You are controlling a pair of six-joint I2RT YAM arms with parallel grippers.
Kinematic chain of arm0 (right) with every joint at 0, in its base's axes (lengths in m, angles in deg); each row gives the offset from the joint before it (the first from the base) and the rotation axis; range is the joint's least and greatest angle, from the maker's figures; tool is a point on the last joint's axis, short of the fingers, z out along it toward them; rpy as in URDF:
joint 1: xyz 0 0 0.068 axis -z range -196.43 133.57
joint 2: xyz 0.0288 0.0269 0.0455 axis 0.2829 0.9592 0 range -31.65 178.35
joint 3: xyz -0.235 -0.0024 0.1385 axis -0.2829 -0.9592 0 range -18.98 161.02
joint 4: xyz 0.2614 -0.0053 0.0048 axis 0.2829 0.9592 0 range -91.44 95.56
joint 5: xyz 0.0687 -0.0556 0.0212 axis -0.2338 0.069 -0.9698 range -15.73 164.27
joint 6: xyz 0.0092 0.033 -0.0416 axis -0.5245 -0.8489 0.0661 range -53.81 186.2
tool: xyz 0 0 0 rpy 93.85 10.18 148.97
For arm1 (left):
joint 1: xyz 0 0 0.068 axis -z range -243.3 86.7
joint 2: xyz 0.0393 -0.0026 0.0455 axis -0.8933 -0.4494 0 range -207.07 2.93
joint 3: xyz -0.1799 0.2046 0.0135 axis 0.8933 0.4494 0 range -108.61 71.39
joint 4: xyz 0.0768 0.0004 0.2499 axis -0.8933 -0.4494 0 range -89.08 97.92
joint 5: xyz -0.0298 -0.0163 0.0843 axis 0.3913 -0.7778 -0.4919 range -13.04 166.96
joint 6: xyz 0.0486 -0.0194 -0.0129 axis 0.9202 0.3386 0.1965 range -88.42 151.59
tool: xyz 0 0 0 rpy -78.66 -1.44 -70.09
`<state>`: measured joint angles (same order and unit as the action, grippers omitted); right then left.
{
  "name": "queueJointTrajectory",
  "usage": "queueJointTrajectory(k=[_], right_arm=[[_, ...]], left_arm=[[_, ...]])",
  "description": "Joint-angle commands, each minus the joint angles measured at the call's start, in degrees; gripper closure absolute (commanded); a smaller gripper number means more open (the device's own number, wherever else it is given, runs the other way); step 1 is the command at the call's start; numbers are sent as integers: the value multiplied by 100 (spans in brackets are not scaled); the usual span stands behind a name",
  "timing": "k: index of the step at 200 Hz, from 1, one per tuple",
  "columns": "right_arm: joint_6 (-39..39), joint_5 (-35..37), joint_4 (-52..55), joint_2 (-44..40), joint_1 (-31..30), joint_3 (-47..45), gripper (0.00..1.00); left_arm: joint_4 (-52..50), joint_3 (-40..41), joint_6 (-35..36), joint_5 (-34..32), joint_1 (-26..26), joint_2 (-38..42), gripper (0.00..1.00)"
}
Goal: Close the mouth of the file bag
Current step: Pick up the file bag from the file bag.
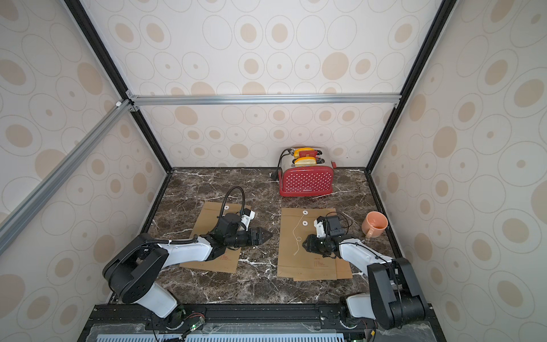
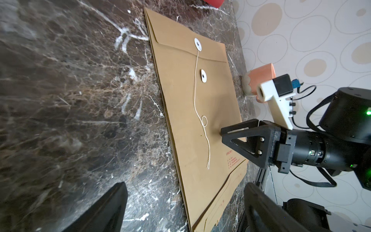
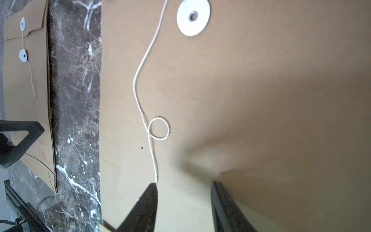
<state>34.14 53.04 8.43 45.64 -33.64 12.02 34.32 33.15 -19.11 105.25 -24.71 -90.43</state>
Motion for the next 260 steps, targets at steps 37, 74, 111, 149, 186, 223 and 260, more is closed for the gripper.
queueJointTrajectory(k=[37,74,111,149,186,223,260], right_arm=[[-149,-628,-557,51,24,-186,54],[-20,54,188,-346,148,44,53],[-31,387,471,-255,654,115,52],[4,693,485,-2,743,107,52],[-127,110,78,423,754,-44,55],[-107,23,-22,462,754,-101,55],[-87,-13,-12,340,754,-151,56]], left_arm=[[714,-476,-415,166,320,-714,14],[685,-531,-486,63,385,-875,12],[664,-617,-528,9,439,-955,11],[516,-696,-513,-133,497,-1111,10],[1079,-724,-828,-34,533,-1554,11],[1378,-792,-898,40,625,-1797,13],[1784,-613,-978,-28,629,-1769,18]])
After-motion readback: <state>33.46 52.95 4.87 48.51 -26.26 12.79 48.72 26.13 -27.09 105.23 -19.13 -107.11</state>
